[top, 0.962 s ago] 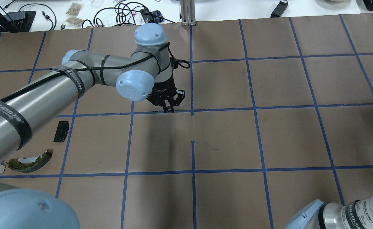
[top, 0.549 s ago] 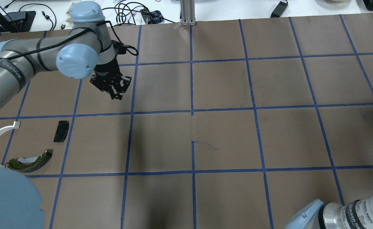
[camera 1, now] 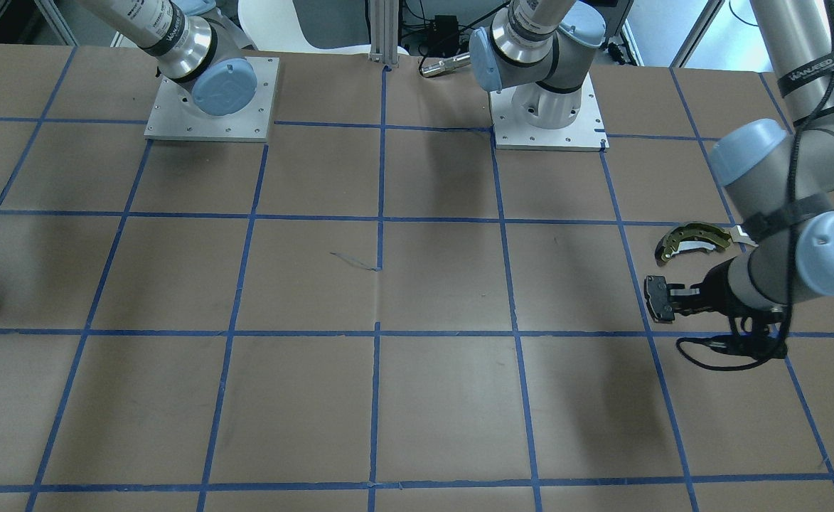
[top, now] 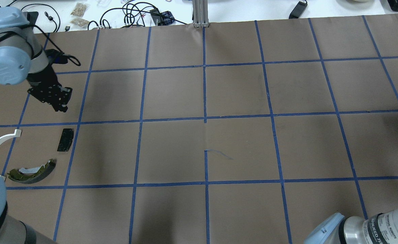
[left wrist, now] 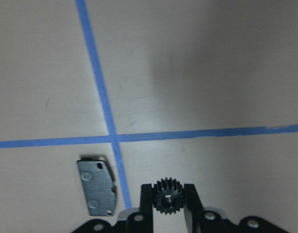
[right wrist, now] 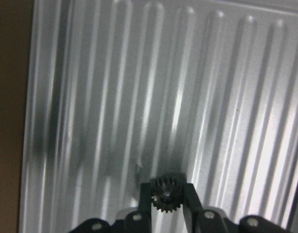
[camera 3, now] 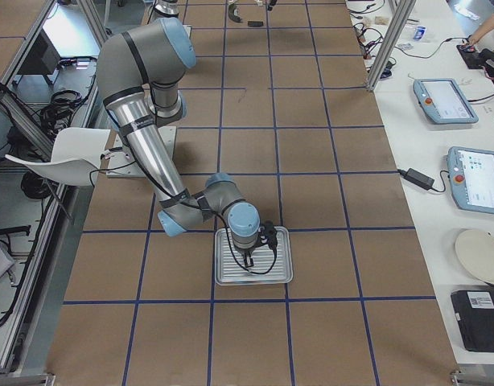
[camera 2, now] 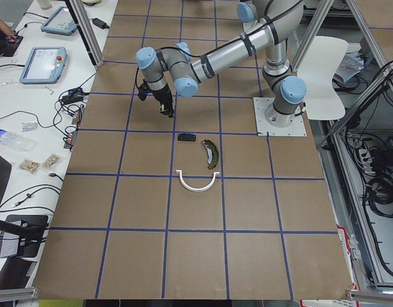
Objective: Place bearing gear from tray to pile
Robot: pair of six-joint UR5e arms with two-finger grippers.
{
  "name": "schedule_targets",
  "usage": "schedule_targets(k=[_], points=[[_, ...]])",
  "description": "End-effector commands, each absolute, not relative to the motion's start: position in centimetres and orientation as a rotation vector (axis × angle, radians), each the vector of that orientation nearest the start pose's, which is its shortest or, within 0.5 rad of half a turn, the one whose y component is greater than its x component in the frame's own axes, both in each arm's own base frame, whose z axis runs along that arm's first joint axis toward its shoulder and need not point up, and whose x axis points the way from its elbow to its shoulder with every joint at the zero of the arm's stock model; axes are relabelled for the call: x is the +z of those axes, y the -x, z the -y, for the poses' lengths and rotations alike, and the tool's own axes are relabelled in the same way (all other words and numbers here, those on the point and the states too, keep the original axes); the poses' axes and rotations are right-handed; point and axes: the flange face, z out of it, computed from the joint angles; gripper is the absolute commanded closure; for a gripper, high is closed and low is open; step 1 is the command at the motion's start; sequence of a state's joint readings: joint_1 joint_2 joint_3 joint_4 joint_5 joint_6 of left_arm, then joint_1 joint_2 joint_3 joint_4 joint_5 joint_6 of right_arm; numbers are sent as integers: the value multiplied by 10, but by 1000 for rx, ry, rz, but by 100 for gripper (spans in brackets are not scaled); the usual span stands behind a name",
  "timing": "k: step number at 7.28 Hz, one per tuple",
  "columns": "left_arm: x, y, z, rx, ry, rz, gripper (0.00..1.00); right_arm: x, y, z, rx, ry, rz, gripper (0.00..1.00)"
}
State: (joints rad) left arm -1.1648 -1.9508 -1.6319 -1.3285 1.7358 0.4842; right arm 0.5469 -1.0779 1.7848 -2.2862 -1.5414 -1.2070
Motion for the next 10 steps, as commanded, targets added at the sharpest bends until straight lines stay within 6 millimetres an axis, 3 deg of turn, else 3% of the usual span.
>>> schedule_targets(k=[1,2,3,5,6,8,9,10], points=[[256,-247,554,396,-128,-3097,100,215,412,450,-52,328,-3151,85],[248,-272,541,414,-94,-3113,100,247,393,452,-56,338,-3154,85],[235,-289,530,436,-39,-3128,100,267,355,464,-42,266,-3136,85],[193,-297,515,396,8,-3116,100,265,228,511,-7,194,-3115,85],[186,-291,507,393,11,-3111,100,264,169,532,3,151,-3116,84],[177,-288,502,411,9,-3121,100,289,35,547,-14,-25,-3128,84],[178,-289,503,408,7,-3121,38,298,-34,543,6,-55,-3145,85],[181,-289,504,406,5,-3117,0,297,-100,535,7,-22,-3137,85]])
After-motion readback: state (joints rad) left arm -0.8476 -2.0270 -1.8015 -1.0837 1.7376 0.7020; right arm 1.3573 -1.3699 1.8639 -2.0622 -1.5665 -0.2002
